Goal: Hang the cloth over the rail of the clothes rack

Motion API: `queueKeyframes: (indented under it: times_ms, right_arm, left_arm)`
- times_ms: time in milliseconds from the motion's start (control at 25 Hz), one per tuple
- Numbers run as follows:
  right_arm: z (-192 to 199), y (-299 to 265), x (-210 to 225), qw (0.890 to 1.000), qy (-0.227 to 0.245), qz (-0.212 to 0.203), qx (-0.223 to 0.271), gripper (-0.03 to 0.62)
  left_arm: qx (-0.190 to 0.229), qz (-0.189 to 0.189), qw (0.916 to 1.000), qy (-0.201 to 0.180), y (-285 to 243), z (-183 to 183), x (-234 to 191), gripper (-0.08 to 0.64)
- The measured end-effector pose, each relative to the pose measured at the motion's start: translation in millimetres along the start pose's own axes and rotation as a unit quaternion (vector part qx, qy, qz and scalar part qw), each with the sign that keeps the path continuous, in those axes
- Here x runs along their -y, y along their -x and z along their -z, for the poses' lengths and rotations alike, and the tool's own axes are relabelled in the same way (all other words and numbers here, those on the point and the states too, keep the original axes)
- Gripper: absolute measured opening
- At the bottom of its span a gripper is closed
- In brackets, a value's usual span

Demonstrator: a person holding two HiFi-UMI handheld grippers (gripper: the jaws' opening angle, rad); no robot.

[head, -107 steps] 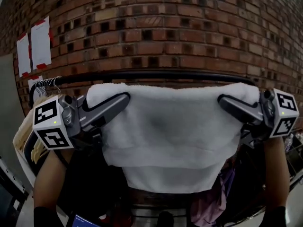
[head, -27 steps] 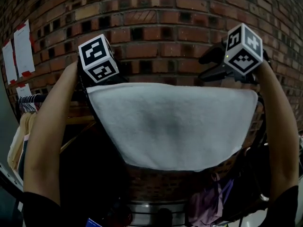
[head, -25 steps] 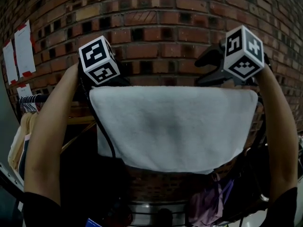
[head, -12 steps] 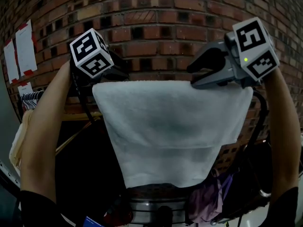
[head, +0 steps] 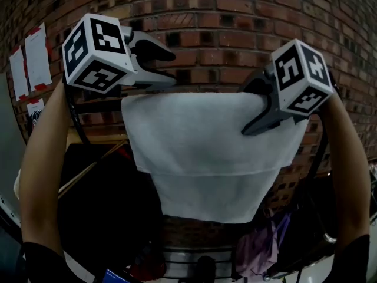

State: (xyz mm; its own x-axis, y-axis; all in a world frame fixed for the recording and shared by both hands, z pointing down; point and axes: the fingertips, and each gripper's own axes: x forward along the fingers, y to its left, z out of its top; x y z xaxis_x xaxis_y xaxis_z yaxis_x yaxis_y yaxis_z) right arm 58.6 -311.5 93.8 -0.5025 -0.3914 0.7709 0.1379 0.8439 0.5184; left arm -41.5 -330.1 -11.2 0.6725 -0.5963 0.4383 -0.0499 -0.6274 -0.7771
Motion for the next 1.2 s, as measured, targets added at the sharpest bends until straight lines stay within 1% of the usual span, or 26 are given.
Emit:
queueKeyframes:
  times_ms: [120, 160, 240, 280, 320, 360, 400, 440, 480, 520, 560, 600, 640, 680, 720, 760, 800, 840, 880, 920, 960, 1000, 1080, 1120, 1160, 1200]
  right_arm:
    - [7, -5, 1, 0.999, 0.011, 0.032, -0.025, 0.293]
    - [7, -6, 2, 0.998, 0.015, 0.045, -0.031, 0.275]
    - [10, -7, 5, 0.996, 0.025, 0.07, -0.044, 0.27]
    - [12, -7, 6, 0.995, 0.03, 0.082, -0.052, 0.265]
    - [14, -6, 7, 0.993, 0.034, 0.094, -0.059, 0.264]
    - [16, -7, 7, 0.992, 0.037, 0.103, -0.064, 0.264]
    - [17, -7, 8, 0.991, 0.039, 0.11, -0.067, 0.262]
    - [16, -8, 8, 0.99, 0.041, 0.115, -0.069, 0.262]
    - [16, -8, 8, 0.99, 0.043, 0.118, -0.071, 0.262]
    - [16, -8, 8, 0.989, 0.042, 0.119, -0.074, 0.262]
    - [16, -7, 8, 0.989, 0.04, 0.117, -0.076, 0.262]
    - [16, -7, 7, 0.99, 0.036, 0.114, -0.078, 0.262]
    - [17, -6, 6, 0.99, 0.032, 0.11, -0.08, 0.262]
    - [17, -6, 7, 0.991, 0.028, 0.107, -0.081, 0.264]
    - [17, -6, 6, 0.991, 0.024, 0.104, -0.081, 0.262]
    - [17, -6, 5, 0.992, 0.02, 0.1, -0.08, 0.262]
    - [17, -7, 4, 0.992, 0.018, 0.099, -0.079, 0.262]
    - [16, -7, 4, 0.992, 0.017, 0.099, -0.078, 0.262]
    - [16, -7, 4, 0.992, 0.018, 0.101, -0.079, 0.262]
    - [15, -7, 5, 0.991, 0.02, 0.103, -0.079, 0.262]
    - [15, -7, 5, 0.991, 0.021, 0.104, -0.08, 0.262]
    - [15, -6, 6, 0.991, 0.022, 0.104, -0.08, 0.262]
    - [14, -6, 7, 0.991, 0.023, 0.104, -0.08, 0.262]
    - [15, -7, 7, 0.991, 0.024, 0.104, -0.08, 0.262]
    - [15, -7, 6, 0.991, 0.024, 0.104, -0.081, 0.262]
    - [15, -8, 6, 0.991, 0.025, 0.105, -0.081, 0.262]
  left_arm:
    - [0.046, -0.005, 0.9986, -0.028, 15, -38, 34, 0.23]
    - [0.056, -0.008, 0.9979, -0.031, 18, -45, 44, 0.232]
    - [0.079, -0.022, 0.9961, -0.033, 23, -54, 62, 0.23]
    - [0.101, -0.029, 0.9942, -0.023, 27, -58, 72, 0.227]
    - [0.136, -0.031, 0.9902, -0.002, 32, -60, 85, 0.21]
    - [0.185, -0.028, 0.9819, 0.029, 40, -60, 103, 0.193]
    - [0.248, -0.024, 0.966, 0.071, 49, -57, 125, 0.19]
    - [0.318, -0.024, 0.9395, 0.125, 56, -49, 150, 0.19]
    - [0.388, -0.03, 0.9011, 0.192, 56, -35, 174, 0.192]
    - [0.443, -0.041, 0.8545, 0.268, 46, -15, 198, 0.227]
    - [0.476, -0.056, 0.8074, 0.345, 24, 10, 218, 0.271]
    - [0.489, -0.07, 0.765, 0.413, -3, 35, 232, 0.289]
    - [0.495, -0.077, 0.7268, 0.47, -30, 57, 238, 0.301]
    - [0.504, -0.079, 0.6905, 0.513, -51, 73, 236, 0.322]
    - [0.518, -0.076, 0.6574, 0.542, -64, 82, 230, 0.33]
    - [0.532, -0.072, 0.6317, 0.559, -71, 84, 222, 0.341]
    - [0.547, -0.068, 0.6153, 0.564, -72, 81, 213, 0.344]
    - [0.561, -0.07, 0.6059, 0.559, -68, 76, 205, 0.347]
    - [0.576, -0.08, 0.5995, 0.549, -61, 71, 197, 0.343]
    - [0.588, -0.097, 0.5956, 0.539, -53, 67, 187, 0.333]
    - [0.589, -0.121, 0.5956, 0.532, -47, 66, 177, 0.32]
    - [0.582, -0.15, 0.5971, 0.531, -43, 69, 166, 0.291]
    - [0.56, -0.2, 0.5997, 0.536, -42, 74, 149, 0.053]
    - [0.552, -0.21, 0.6059, 0.533, -41, 73, 146, 0.044]
    - [0.547, -0.214, 0.6139, 0.528, -41, 70, 148, 0.043]
    - [0.546, -0.212, 0.619, 0.524, -40, 67, 153, 0.041]
